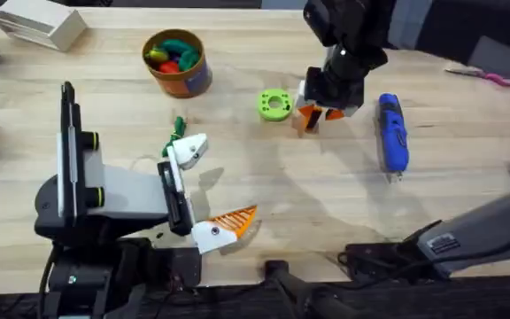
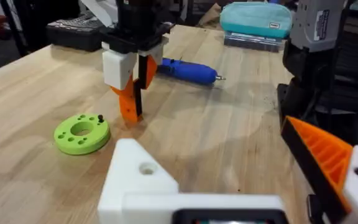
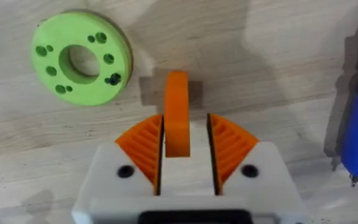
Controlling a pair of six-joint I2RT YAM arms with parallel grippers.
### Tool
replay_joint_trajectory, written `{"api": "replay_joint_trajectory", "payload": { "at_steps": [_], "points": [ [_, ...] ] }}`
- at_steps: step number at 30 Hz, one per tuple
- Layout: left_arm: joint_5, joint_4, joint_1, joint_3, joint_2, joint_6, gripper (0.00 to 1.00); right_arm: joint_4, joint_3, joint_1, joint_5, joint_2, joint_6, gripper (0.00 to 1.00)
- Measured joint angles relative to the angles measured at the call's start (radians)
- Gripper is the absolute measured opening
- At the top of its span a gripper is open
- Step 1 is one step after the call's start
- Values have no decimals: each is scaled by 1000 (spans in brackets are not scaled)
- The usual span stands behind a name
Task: Pick up the gripper from the table and insert it into the empty holder that is missing its gripper. Then pick up a screw, insert it into the mounting hole, and use the screwdriver to tighten it. Finally, clean up the table by picking up the vegetable and placing it into the bucket.
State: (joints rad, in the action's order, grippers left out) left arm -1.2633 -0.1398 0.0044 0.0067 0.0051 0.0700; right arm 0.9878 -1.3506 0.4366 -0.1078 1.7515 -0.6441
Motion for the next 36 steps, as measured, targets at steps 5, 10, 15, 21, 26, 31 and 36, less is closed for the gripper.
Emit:
{"api": "replay_joint_trajectory", "payload": {
  "at_steps": [5,10,15,21,26,31,36],
  "points": [
    [0,0,0,0,0,0,985,1,0,0,0,0,-3,36],
    [0,0,0,0,0,0,985,0,0,0,0,0,-4,19],
    [0,0,0,0,0,0,985,8,2,0,0,-13,-4,19],
    [0,0,0,0,0,0,985,5,7,-3,1,-180,-4,19],
    [0,0,0,0,0,0,985,-115,63,-19,1,-460,-4,19],
    [0,0,0,0,0,0,985,-409,422,-61,236,-755,34,19],
    [0,0,0,0,0,0,986,-602,575,-179,616,-792,89,19]
  ]
}}
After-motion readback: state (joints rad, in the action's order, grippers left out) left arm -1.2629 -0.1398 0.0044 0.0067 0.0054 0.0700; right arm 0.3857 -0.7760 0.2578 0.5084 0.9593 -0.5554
